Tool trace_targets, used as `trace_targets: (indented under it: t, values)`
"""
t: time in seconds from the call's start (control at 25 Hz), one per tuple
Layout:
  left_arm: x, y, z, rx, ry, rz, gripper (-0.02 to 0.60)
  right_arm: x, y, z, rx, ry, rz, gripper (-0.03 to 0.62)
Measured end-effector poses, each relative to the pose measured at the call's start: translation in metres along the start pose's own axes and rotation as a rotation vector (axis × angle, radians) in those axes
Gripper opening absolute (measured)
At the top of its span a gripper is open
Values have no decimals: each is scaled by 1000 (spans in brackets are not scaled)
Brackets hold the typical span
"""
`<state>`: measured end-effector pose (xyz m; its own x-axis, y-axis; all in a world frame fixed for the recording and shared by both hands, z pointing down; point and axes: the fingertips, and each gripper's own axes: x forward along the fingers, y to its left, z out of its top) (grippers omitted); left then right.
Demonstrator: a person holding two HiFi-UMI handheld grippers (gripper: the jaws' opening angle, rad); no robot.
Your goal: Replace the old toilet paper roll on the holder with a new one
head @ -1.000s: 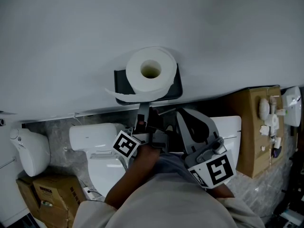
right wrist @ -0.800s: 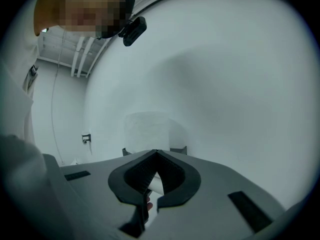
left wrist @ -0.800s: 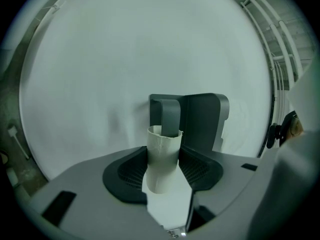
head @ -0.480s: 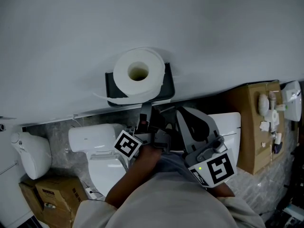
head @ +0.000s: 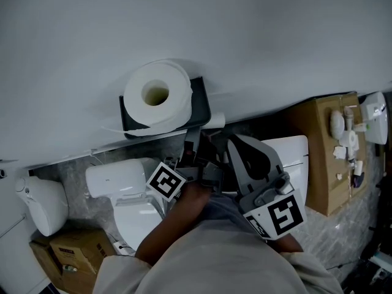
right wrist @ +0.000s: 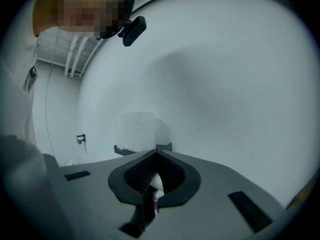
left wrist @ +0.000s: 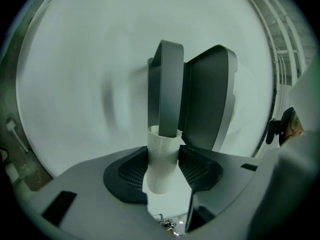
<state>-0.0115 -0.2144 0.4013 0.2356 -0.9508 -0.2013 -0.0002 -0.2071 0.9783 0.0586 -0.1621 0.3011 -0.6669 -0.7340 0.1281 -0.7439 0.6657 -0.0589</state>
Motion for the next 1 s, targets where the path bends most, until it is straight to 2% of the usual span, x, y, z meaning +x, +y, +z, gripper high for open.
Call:
trace_targets:
  t: [0.6,0.72,1.0]
  values:
    - [22,-5,-60,-33,139,-33,196,-26,-32,0,11,-5,-77,17]
    - [22,-9,-68,-13,165,-42,196,-30,-34,0,12,-4,-87,17]
    - [10,-16,-73,86,214,-45,196,-32,-27,-3,19,-3,-88,17]
